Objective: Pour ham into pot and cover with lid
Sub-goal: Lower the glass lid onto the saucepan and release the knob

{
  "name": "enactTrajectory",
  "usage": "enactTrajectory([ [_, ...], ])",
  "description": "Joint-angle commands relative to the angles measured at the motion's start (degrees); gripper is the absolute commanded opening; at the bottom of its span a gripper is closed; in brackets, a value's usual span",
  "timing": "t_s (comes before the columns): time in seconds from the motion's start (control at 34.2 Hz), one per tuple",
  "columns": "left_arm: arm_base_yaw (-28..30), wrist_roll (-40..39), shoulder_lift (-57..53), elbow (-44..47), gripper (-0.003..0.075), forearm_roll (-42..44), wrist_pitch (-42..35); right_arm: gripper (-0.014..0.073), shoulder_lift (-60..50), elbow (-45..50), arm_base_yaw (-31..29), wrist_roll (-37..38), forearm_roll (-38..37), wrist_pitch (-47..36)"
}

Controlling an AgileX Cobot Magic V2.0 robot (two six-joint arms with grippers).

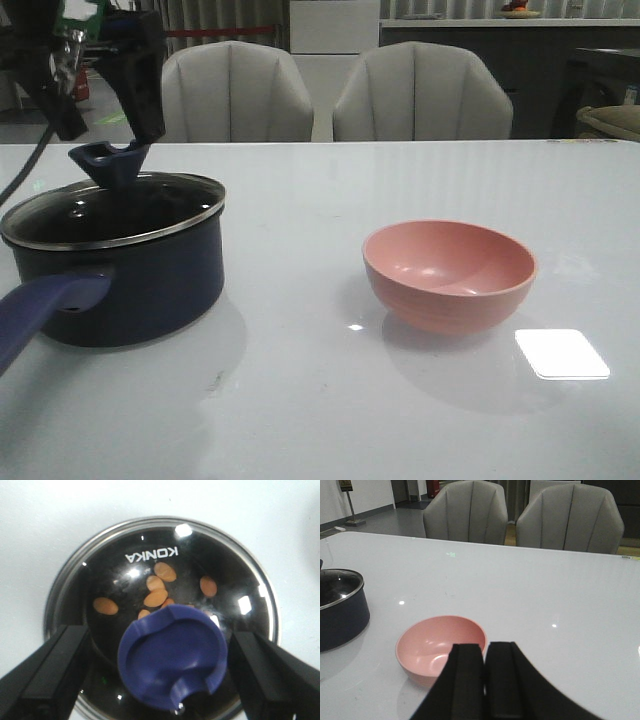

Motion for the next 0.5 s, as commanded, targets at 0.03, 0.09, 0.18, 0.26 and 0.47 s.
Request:
enactTrajectory([
  [0.03,-0.49,-0.05,-5.57,-2.01,0.0603,0.19,-1.38,0.0146,0.4,-1.66,-0.02,-0.34,0.33,-4.0],
  [0.09,-0.49,-0.05,-6.23,-2.01,0.0603,0.19,-1.38,0.0146,0.4,-1.66,-0.02,-0.34,0.33,-4.0],
  [0.18,-0.49,-0.05,-7.8,-2.01,0.0603,0.19,-1.52,0.0146,0.4,-1.66,-0.02,-0.34,0.33,-4.0],
  [0.26,-0.49,-0.05,-10.81,-1.17,0.0603,0.19,-3.27,0.0146,0.4,-1.66,-0.02,-0.34,0.33,-4.0],
  [0.47,-0.49,-0.05,-23.58,8.62,0.0603,-0.58,-15.38,0.0146,0.4,-1.66,-0.02,-0.34,0.33,-4.0],
])
